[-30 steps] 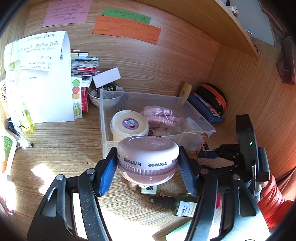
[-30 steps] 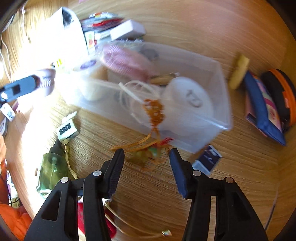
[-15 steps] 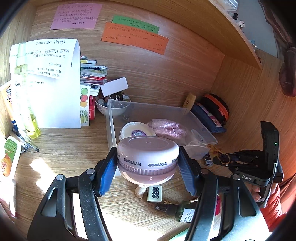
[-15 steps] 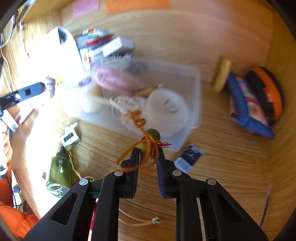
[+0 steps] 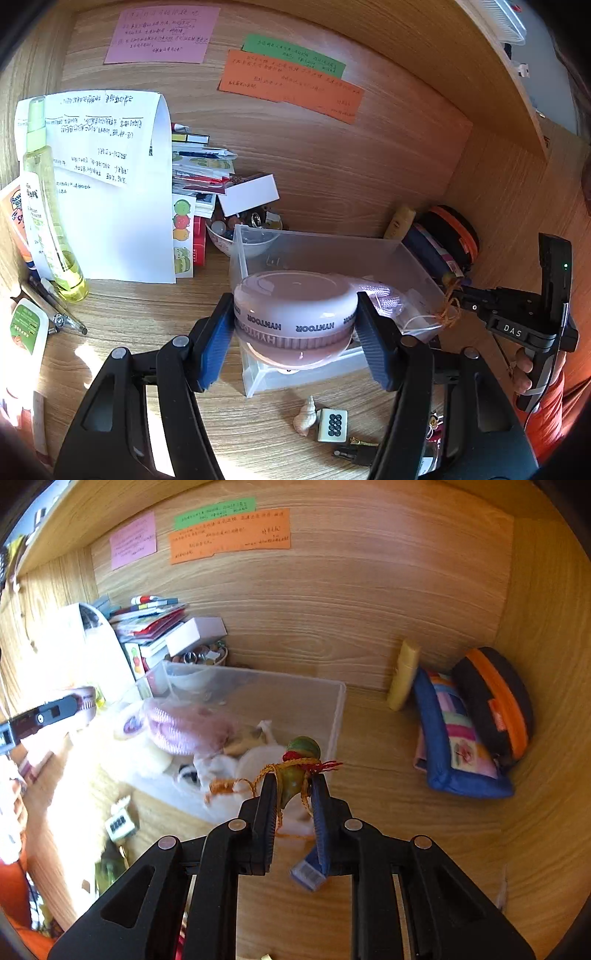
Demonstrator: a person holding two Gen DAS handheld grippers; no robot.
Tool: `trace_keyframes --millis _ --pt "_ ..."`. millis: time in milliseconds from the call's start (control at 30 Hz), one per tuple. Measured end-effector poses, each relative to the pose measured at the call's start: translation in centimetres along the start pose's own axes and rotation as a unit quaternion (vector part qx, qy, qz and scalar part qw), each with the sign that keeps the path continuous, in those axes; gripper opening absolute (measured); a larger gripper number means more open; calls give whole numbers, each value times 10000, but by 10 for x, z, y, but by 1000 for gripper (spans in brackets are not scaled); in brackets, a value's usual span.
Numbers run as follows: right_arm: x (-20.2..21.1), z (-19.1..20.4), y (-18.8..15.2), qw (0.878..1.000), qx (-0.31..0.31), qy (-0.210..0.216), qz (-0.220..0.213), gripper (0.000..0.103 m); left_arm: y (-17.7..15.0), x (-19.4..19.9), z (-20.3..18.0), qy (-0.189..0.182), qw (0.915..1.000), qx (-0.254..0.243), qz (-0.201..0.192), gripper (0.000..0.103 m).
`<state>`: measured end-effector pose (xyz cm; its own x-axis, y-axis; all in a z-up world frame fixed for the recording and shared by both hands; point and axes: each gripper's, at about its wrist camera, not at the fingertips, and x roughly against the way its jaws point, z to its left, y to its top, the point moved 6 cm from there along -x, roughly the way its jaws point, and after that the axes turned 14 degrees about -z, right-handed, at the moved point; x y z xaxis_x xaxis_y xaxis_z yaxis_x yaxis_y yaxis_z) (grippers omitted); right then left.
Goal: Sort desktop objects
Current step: 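Carry pink container over clear box with left gripper while right gripper carries gourd ornament there, then open left gripper to drop pink container in box while right gripper releases gourd ornament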
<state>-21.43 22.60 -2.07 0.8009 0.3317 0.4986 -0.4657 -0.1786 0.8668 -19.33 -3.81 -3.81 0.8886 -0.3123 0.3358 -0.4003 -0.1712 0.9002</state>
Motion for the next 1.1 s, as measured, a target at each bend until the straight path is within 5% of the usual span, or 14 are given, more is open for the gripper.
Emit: trace_keyframes --millis 500,1100 --pt "-41 16 43 9994 234 200 -159 16 23 -59 5 365 9984 -334 288 63" --pt "-88 9 6 9983 -75 463 345 17 2 -107 -10 324 9954 -673 601 63"
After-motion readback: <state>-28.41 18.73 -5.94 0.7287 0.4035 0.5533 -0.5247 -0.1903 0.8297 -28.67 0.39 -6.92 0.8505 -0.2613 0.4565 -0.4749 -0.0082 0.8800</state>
